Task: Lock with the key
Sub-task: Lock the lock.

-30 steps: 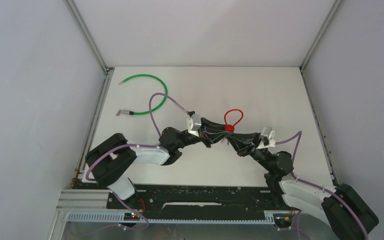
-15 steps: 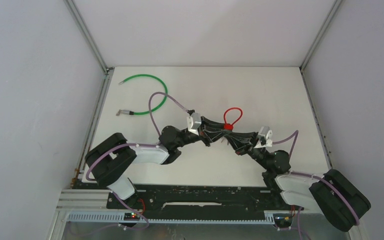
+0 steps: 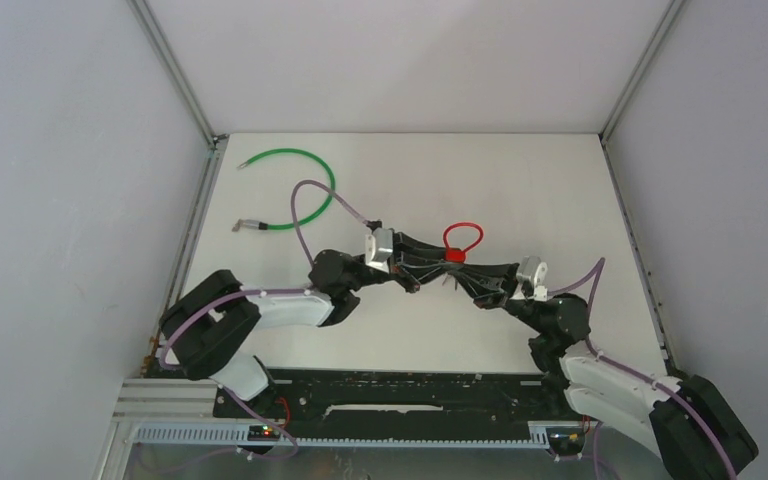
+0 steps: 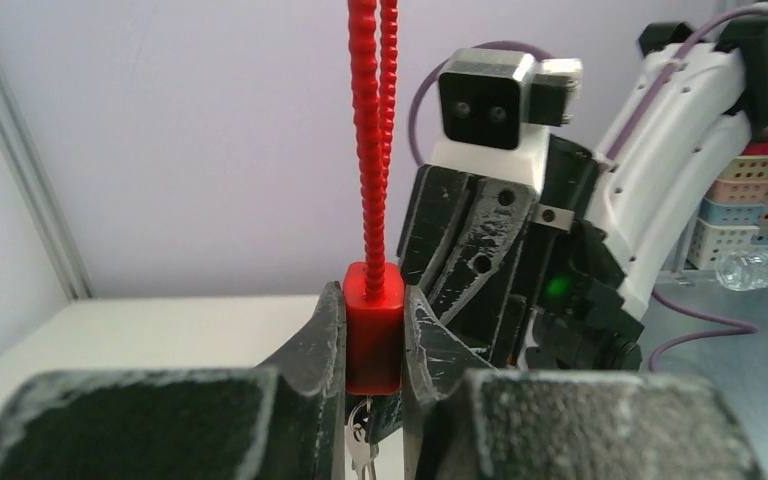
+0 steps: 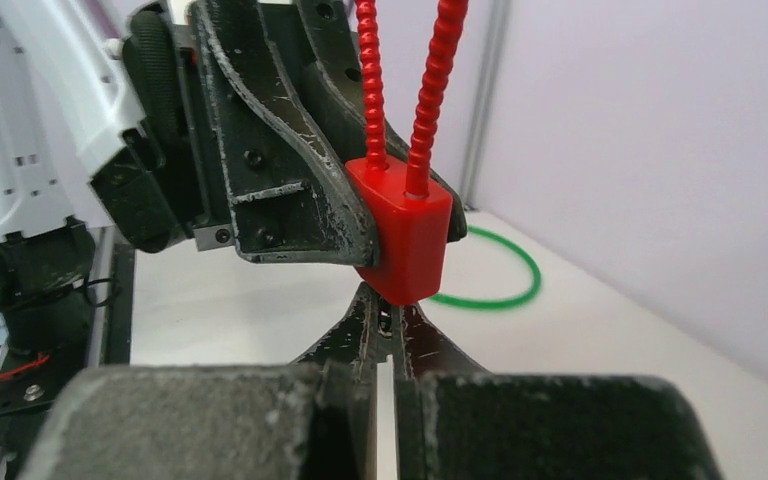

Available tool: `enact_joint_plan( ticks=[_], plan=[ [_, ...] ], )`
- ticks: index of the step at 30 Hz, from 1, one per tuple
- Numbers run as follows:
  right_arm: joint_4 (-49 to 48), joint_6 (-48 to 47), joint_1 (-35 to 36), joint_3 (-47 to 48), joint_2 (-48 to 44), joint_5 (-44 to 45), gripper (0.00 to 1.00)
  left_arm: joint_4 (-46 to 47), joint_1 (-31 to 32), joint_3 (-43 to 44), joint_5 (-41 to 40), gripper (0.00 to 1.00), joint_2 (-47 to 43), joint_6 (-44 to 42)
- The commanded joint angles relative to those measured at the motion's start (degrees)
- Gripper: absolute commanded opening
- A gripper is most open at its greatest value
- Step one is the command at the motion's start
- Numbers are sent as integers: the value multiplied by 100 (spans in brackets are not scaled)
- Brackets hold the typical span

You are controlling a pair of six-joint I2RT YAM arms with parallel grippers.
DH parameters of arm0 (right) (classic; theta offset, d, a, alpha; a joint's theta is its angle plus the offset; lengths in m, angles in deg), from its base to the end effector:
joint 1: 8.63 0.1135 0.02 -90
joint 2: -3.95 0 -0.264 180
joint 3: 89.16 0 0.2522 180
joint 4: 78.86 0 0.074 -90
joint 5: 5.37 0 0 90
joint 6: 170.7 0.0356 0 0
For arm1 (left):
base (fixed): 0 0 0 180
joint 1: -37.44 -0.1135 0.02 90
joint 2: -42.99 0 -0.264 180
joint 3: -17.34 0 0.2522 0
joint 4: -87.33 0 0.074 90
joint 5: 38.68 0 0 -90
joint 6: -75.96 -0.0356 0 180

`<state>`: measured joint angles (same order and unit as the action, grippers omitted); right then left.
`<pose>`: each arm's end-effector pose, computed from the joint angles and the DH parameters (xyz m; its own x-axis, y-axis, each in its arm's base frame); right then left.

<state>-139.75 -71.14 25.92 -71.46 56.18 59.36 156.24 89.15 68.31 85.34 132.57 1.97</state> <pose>0.1242 0.1040 0.2264 0.2231 0.3360 -0.9151 -0.8771 0.4787 -0.0381 0.1731 -0.2513 0.2723 0.0385 -0.4177 -0.9078 0.9992 0.0200 0.0332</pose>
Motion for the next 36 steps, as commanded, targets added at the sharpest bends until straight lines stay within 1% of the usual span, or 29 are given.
enact_joint_plan(
  ticks=[1, 3, 7, 11, 15, 19, 22, 31, 34, 36],
  plan=[
    [1913, -524, -169, 727, 165, -1510, 0, 867, 281, 405, 1842, 0, -562, 535],
    [1691, -431, -256, 943, 348, -2057, 0, 869, 210, 412, 2163, 0, -665, 759],
    [869, -64, -298, 1198, 845, -2940, 0, 864, 178, 338, 2779, 0, -905, 984],
    [69, 189, -306, 1264, 1364, -3096, 0, 866, 104, 251, 3143, 0, -1034, 1077],
    [-236, 115, -296, 1207, 1792, -2782, 0, 871, -40, 204, 3071, 0, -1122, 1085],
    [-365, -100, -299, 1067, 2009, -2405, 0, 866, -270, 234, 2703, 0, -1142, 1195],
    [-217, -332, -292, 960, 2033, -2127, 0, 864, -378, 206, 2354, 0, -1165, 1195],
    [502, -937, -47, 767, 1829, -705, 0, 864, -418, 215, 1250, 0, -1378, 1120],
    [493, -1160, 94, 728, 1901, -329, 0, 869, -415, 231, 1015, 0, -1489, 1108],
    [374, -1144, 114, 693, 1969, -269, 0, 867, -409, 233, 962, 0, -1542, 1113]
  ],
)
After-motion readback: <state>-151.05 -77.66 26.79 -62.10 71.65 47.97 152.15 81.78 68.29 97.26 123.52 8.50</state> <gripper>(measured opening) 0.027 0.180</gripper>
